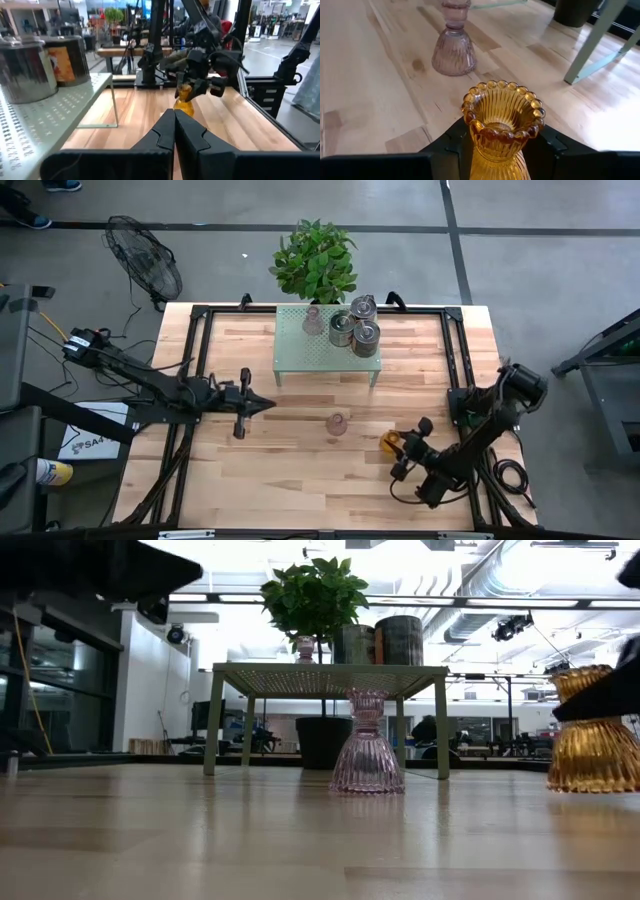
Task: Pick & Place candle stick holders
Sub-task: Put the yellow glass candle holder on the shelf
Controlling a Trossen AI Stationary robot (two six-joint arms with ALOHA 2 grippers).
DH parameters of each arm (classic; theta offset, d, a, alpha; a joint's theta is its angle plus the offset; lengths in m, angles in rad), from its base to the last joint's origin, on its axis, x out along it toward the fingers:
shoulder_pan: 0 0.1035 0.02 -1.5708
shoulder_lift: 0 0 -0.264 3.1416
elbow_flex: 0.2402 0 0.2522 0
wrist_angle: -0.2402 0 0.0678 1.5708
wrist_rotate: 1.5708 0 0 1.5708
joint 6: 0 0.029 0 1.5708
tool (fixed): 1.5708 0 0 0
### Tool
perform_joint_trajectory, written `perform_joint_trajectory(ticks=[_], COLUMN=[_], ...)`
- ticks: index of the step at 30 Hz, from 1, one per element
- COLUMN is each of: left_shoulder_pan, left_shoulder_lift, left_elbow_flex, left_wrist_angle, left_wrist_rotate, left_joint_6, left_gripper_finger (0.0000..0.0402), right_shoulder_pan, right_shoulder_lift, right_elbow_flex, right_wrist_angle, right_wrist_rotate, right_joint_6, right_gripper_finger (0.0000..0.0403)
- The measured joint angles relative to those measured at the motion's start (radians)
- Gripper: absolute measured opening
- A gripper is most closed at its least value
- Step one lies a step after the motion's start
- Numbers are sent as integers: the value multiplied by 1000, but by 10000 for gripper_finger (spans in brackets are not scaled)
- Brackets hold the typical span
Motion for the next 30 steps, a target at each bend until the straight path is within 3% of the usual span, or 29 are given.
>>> perform_joint_trajectory(ticks=[4, 10, 16, 24, 30], left_shoulder_pan=[0, 0, 0, 0, 0], left_shoulder_lift=[42, 172, 331, 511, 624], left_elbow_flex=[80, 224, 375, 542, 667], left_wrist_angle=[-97, -172, -247, -277, -289], left_wrist_rotate=[-12, -12, -12, -39, -49], left_joint_6=[0, 142, 319, 493, 635], left_gripper_finger=[0, 5, 63, 170, 190], right_shoulder_pan=[-50, -166, -283, -415, -499], right_shoulder_lift=[-71, -178, -267, -335, -336], right_elbow_flex=[26, 78, 127, 196, 220], right_wrist_angle=[12, 73, 163, 202, 227], right_wrist_rotate=[-83, -233, -370, -597, -777], right_joint_6=[-205, -587, -913, -1145, -1240], right_gripper_finger=[127, 127, 127, 128, 128])
